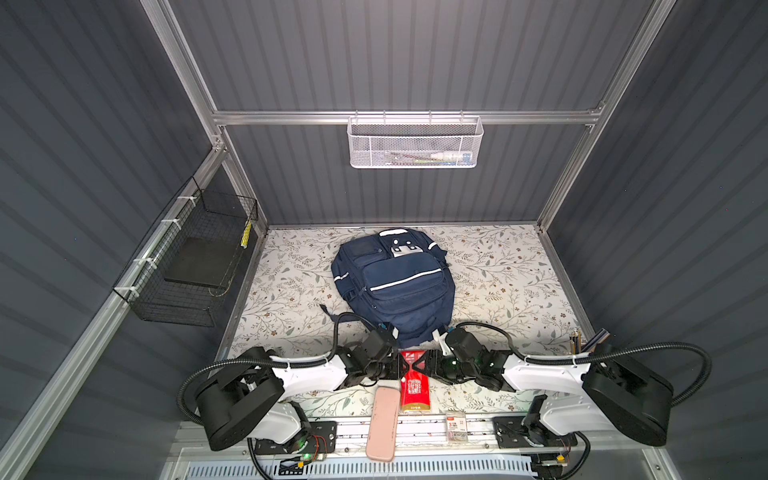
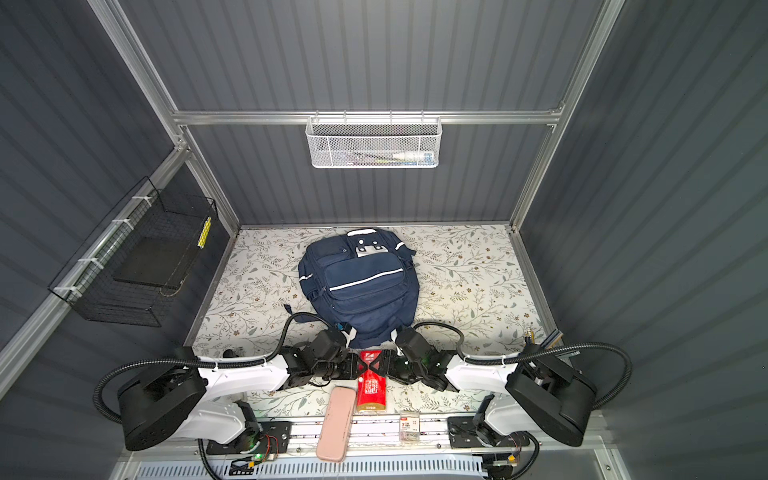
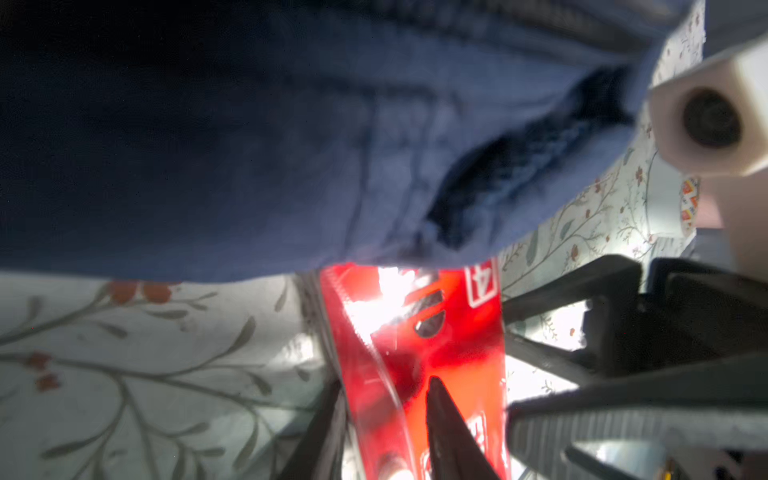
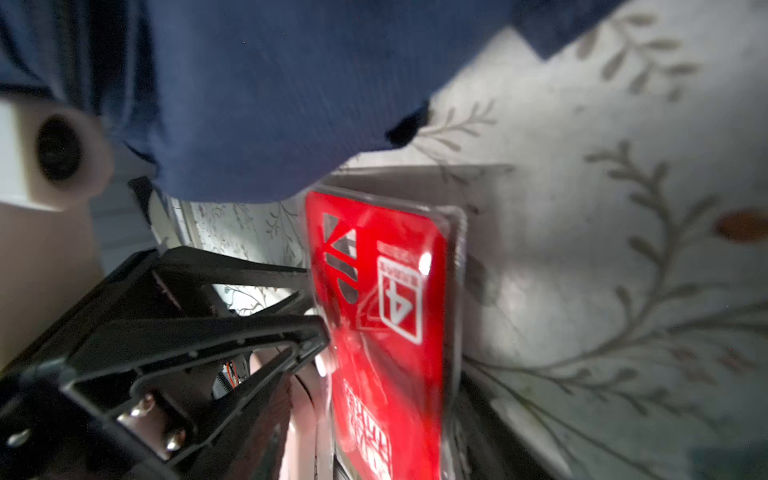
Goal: Pack the student bag
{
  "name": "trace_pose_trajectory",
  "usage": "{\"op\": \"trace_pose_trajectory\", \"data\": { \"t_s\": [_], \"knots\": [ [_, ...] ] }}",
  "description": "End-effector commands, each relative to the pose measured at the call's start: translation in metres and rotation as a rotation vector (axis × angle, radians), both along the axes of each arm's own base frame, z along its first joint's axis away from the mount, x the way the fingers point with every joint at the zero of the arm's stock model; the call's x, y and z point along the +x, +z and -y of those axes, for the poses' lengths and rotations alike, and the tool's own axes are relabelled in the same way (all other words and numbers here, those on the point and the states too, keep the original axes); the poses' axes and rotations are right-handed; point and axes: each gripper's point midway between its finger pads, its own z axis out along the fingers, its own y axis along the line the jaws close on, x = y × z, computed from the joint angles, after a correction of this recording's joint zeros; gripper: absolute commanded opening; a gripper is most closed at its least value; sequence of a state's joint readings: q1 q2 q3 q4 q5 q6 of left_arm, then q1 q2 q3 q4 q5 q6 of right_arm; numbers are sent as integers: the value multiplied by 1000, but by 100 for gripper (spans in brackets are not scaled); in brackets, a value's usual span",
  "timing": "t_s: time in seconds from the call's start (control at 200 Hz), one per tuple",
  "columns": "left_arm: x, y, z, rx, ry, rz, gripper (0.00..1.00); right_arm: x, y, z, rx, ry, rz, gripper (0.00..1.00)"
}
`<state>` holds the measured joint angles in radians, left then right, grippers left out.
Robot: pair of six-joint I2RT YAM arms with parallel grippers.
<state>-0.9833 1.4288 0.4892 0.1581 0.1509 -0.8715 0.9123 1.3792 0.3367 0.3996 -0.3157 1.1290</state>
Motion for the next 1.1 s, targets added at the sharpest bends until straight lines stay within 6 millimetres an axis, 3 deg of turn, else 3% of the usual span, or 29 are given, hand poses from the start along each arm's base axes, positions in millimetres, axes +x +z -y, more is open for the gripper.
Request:
{"op": "trace_pose_trajectory", "data": {
  "t_s": [0.0,0.115,0.205,0.26,0.425,0.585,0.725,0.876,0.986,1.096],
  "knots": [
    [-15,-27,-8,51,-7,-84,32,-11,-26,8,-26,17,-24,57],
    [-15,-27,-8,57,-6,-86,32,-18,-31,6,-14,46,-56,50],
    [-12,-24,-11,72,10,-69,32,-20,-34,15,-24,17,-60,30],
    [-9,-20,-13,79,16,-56,32,-16,-36,23,-53,-22,-39,24],
    [1,2,-9,84,17,2,33,-7,-18,31,-84,-42,37,5],
    [11,36,0,64,-27,87,37,2,11,45,-82,-95,126,0],
    [23,94,12,32,-104,228,51,8,46,69,-80,-174,224,0],
    [36,161,31,7,-207,391,72,14,78,101,-97,-267,306,0],
    [65,185,29,207,-290,555,81,31,97,126,-113,-387,349,0],
    [117,193,12,549,-294,726,85,54,116,139,-72,-476,376,0]
  ]
}}
